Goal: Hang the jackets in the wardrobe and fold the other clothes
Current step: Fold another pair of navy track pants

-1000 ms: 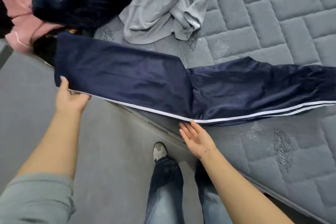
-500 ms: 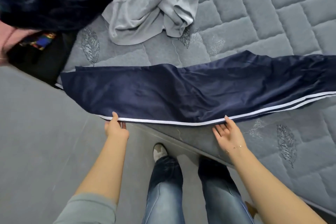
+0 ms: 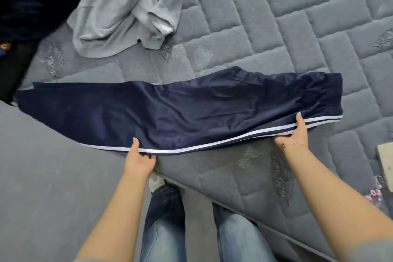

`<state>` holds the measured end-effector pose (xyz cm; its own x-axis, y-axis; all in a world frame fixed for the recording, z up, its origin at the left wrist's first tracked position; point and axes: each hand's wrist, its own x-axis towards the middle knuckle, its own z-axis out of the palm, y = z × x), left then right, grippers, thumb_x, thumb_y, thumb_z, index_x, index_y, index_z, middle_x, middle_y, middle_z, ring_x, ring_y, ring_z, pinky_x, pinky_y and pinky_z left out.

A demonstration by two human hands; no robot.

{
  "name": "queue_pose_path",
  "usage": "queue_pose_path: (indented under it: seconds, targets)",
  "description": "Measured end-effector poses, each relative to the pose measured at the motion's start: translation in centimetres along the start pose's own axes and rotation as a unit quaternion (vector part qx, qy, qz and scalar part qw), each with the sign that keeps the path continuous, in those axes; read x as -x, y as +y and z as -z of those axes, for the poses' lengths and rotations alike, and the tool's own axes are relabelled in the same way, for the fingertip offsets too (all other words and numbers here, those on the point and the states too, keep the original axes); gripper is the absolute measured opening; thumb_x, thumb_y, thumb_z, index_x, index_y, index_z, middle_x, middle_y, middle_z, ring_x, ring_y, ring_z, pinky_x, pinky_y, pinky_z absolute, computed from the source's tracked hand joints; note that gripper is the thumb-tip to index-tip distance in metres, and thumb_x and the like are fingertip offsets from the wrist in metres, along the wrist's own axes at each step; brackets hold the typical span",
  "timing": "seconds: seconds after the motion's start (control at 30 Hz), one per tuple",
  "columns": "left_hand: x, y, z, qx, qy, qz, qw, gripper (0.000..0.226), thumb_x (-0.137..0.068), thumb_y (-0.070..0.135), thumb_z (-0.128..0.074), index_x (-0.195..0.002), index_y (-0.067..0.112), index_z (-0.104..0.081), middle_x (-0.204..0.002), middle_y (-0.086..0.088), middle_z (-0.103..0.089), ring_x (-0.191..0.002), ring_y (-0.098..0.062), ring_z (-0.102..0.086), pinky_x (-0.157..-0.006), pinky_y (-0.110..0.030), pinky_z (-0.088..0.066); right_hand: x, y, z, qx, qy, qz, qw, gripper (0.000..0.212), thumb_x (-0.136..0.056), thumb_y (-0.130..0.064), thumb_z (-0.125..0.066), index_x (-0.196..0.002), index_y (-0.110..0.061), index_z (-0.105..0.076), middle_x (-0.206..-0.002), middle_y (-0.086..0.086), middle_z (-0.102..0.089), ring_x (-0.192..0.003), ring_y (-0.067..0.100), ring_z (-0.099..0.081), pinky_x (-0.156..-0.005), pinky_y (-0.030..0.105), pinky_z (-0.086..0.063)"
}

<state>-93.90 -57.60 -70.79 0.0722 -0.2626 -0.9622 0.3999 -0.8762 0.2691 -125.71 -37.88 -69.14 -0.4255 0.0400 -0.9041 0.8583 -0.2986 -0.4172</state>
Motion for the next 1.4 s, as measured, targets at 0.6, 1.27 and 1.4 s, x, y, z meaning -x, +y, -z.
queue_pose_path:
  seconds: [0.6,1.27,1.4]
  targets:
    - [3.8,-15.4,-9.3,-0.046,0.123,-0.014,0.991,0.028,-0.086,0.036,-0.072,-0.107,0.019,-0.063,-0.12,0.003,-0.064,-0.1,-0.019,-0.064,-0.094,-0.033,-0.052,-5.6,-11.4,12.3,-0.06,0.044,-0.034,0.997,0.039,-0.087,-0.038,-0.069,-0.122,-0.022,-0.065,-0.118,0.0,-0.068,-0.113,0.018,-0.061,-0.11,0.04,-0.04]
    - [7.9,-14.6,-15.8,-0.517,0.106,-0.427,0.735,0.049,-0.084,0.018,-0.073,-0.128,0.011,-0.054,-0.135,-0.011,-0.048,-0.126,-0.031,-0.045,-0.104,-0.039,-0.034,-4.7,-10.7,14.0,-0.048,0.06,-0.006,0.997,0.029,-0.091,-0.025,-0.066,-0.118,-0.015,-0.063,-0.127,0.006,-0.063,-0.112,0.022,-0.062,-0.089,0.039,-0.052]
    - [7.0,-18.7,-24.3,-0.682,-0.131,-0.49,0.526,0.049,-0.086,0.022,-0.069,-0.131,0.015,-0.051,-0.134,-0.005,-0.05,-0.126,-0.024,-0.044,-0.105,-0.041,-0.035,-6.2,-13.6,14.4,-0.1,0.005,-0.016,0.995,0.039,-0.091,-0.033,-0.064,-0.126,-0.017,-0.063,-0.126,0.005,-0.066,-0.116,0.023,-0.061,-0.103,0.043,-0.045]
